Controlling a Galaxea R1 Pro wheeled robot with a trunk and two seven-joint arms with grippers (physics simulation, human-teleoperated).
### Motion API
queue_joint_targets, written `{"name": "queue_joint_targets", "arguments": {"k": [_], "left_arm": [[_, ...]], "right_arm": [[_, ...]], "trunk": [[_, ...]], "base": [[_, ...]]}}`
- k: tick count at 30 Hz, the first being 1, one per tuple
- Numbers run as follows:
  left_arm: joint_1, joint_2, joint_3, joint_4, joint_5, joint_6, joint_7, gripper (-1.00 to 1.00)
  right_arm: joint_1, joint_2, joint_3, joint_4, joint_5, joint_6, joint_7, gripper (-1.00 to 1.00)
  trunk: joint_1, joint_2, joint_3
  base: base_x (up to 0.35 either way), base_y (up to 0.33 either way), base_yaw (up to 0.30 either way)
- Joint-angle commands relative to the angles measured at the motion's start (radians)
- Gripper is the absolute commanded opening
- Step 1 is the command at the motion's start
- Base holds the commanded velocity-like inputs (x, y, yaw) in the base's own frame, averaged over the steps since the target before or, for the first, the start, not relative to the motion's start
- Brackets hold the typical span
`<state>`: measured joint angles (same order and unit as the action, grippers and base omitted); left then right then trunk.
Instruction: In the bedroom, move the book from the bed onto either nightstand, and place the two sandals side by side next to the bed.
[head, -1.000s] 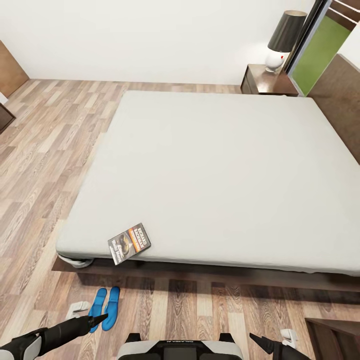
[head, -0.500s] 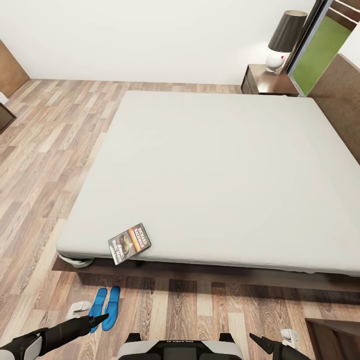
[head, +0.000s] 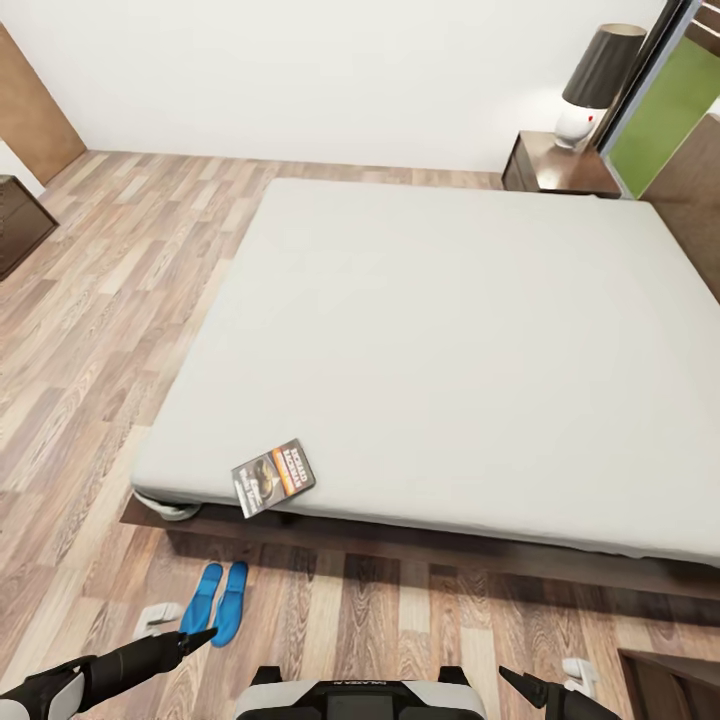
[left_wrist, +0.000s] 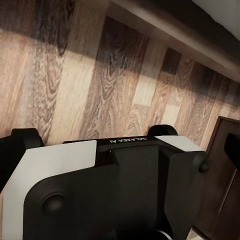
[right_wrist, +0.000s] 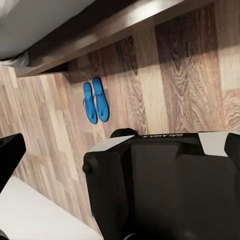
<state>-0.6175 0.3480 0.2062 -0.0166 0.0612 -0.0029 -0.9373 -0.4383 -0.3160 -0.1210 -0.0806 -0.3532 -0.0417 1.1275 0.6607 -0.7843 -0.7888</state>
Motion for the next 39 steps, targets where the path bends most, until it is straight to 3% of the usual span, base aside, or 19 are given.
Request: {"name": "queue_joint_targets", "arguments": {"k": [1, 39], "left_arm": [[-0.001, 0.000, -0.004, 0.001, 0.006, 0.000, -0.003, 1.00], [-0.001, 0.000, -0.004, 0.001, 0.006, 0.001, -0.004, 1.00]], "right_arm": [[0.000, 0.000, -0.008, 0.001, 0.008, -0.004, 0.003, 1.00], [0.000, 0.000, -0.008, 0.001, 0.008, -0.004, 0.003, 1.00]], "trunk": [[0.000, -0.001, -0.001], [0.000, -0.001, -0.014]], "base": [[-0.002, 0.000, 0.140], [0.000, 0.000, 0.247]]}}
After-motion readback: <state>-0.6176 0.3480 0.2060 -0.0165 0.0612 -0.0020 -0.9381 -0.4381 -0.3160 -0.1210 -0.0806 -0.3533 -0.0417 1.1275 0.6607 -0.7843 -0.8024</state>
